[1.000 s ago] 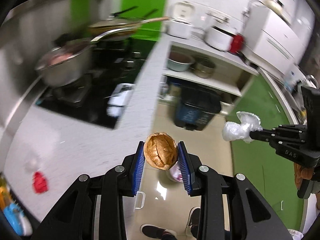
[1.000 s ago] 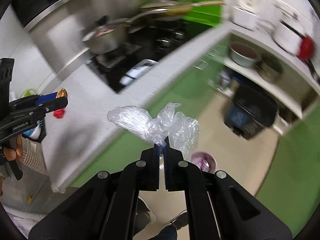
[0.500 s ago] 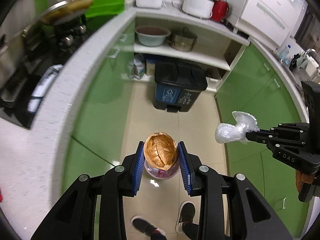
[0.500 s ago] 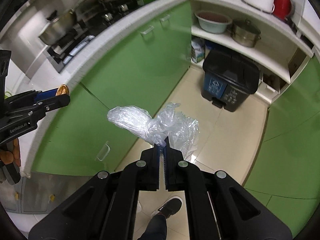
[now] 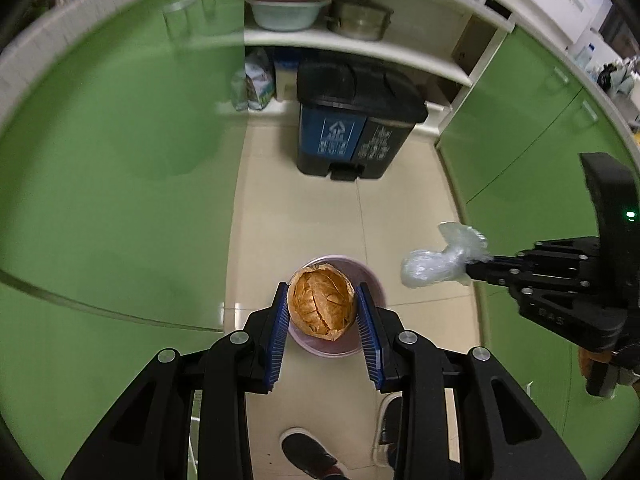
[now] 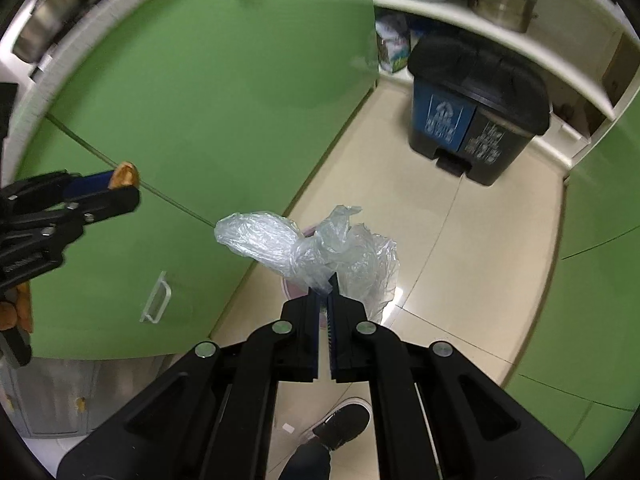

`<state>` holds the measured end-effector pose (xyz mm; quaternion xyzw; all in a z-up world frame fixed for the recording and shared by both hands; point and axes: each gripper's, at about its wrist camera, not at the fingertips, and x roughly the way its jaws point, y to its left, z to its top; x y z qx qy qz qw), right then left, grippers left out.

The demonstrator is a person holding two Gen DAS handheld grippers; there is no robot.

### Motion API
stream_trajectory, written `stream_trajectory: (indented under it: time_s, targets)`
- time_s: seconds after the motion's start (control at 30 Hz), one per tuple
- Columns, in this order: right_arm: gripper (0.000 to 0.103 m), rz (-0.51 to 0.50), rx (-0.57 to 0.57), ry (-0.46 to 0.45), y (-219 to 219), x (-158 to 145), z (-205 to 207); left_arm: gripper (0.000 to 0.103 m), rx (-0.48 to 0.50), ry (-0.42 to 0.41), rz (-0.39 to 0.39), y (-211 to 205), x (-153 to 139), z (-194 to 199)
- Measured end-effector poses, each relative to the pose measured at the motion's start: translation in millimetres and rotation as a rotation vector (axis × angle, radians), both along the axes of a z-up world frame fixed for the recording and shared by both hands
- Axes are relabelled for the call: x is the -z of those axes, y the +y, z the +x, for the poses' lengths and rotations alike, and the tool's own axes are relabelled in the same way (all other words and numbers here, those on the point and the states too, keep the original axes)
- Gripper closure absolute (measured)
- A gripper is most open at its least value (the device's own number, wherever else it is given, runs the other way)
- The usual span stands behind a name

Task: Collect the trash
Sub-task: 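Carry the orange peel and plastic bag to the pink wastebasket, then open the right gripper to drop the bag while the left drops the peel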

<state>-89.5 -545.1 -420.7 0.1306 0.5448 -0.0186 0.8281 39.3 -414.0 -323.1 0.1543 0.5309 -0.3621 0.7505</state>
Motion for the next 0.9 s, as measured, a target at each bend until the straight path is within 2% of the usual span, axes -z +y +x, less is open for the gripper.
stream_trajectory:
  time_s: [0.1,0.27,0.43,0.57,0.6,0.63,0.67,0.73,0.9]
  targets:
    - [0.100,0.026,0.005,0.028,-0.6,43.3,15.4,0.070,0.004,0.012,0.006,0.7,27.7,5.9]
    - [0.100,0.047,-0.014,0.063,2.6,89.4,35.9,0.070,0.016,0.025,0.012,1.2,57.8,11.4]
    - [0.098,0.052,-0.030,0.070,2.9,108.9,45.3,0.070,0.013,0.036,0.015,3.1,73.4,16.5]
    - [0.094,0.046,-0.035,0.065,0.7,111.0,48.0,0.070,0.009,0.039,0.015,5.0,78.0,19.3]
    - [0.088,0.043,-0.034,0.064,0.1,110.0,48.6,0.070,0.008,0.039,0.014,5.2,78.6,19.8]
    - [0.059,0.045,-0.032,0.059,-0.7,110.2,49.0,0.070,0.007,0.039,0.013,5.5,79.1,20.7]
    - [0.026,0.050,-0.032,0.052,-1.1,110.4,49.3,0.070,0.005,0.040,0.013,5.4,79.7,21.2]
    - [0.013,0.050,-0.026,0.030,-1.9,108.7,49.7,0.070,0.004,0.040,0.013,5.2,80.5,21.8]
    - [0.007,0.026,-0.019,0.039,-1.4,105.7,48.9,0.070,0.010,0.037,0.016,2.0,81.5,20.7]
